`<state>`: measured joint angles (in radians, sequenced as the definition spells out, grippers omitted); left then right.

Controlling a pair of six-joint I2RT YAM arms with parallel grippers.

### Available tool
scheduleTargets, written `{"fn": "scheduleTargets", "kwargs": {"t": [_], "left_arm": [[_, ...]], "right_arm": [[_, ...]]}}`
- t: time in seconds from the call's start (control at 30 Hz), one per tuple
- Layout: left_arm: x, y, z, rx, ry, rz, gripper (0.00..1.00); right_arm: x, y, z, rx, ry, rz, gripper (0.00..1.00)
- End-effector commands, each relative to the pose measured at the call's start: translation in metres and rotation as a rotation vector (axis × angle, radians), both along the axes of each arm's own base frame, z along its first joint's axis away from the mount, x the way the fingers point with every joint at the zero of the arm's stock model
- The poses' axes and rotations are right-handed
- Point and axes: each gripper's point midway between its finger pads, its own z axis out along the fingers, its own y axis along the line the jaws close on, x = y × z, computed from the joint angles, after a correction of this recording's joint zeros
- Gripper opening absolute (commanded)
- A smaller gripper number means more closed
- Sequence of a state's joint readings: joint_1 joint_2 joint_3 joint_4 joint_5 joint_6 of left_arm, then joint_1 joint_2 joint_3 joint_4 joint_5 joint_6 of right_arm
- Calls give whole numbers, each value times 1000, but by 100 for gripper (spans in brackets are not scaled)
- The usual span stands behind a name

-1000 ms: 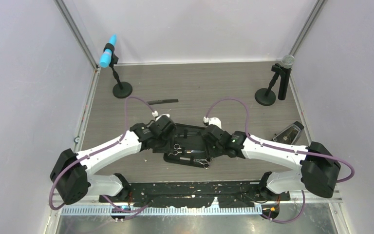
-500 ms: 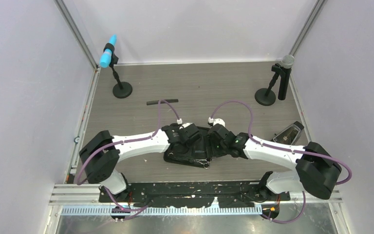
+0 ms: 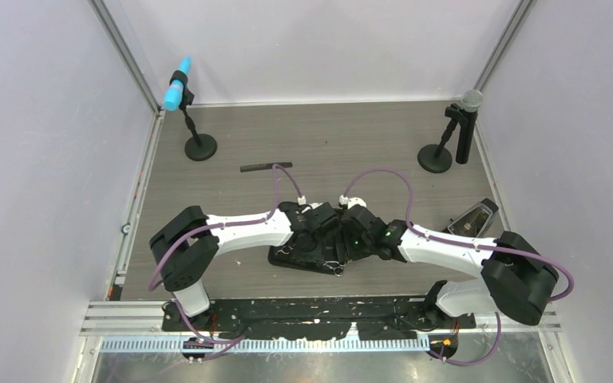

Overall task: Sort the hair-cutting tools
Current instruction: Place the scissors in the hairdressing tool bag.

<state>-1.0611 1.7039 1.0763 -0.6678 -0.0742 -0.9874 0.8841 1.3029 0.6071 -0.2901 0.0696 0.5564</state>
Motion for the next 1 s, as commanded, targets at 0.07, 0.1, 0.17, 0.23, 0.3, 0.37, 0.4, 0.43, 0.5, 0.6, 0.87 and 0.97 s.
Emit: {"fn": "scheduleTargets", "kwargs": {"t": [0.07,0.1,0.17,0.23,0.3,0.37,0.4,0.43,0.5,0.6,0.87,0.97], "left_arm": [[6,-15,2,-21,-14,-20,41],[6,-15,0,-15,-9,-18,41],[5,-14,-4,0,0,-13,42],[4,-12,-9,17,13,-9,41],[5,-12,-11,31,14,-10,41],[7,-10,-12,45,5,-7,39],[8,-10,-12,51,0,-5,38],[9,-10,-13,55,-4,-5,38],[10,-9,-14,62,-7,-5,34],[12,-11,-17,66,-12,-7,26],[15,-18,-16,35,-25,-32,2],[16,-19,-13,9,-40,-36,0]], "right_arm": [[2,8,3,37,-13,11,60],[2,8,2,39,-8,10,60],[1,9,3,47,-4,8,60],[1,10,4,54,-3,7,59],[0,10,5,60,-5,6,59],[1,11,6,64,-6,5,59],[0,11,7,67,-5,8,59],[0,12,7,69,-3,8,59],[-1,12,7,73,-1,12,59],[-3,13,8,79,5,18,59],[-16,18,16,140,41,54,57],[-19,20,20,171,35,64,56]]}}
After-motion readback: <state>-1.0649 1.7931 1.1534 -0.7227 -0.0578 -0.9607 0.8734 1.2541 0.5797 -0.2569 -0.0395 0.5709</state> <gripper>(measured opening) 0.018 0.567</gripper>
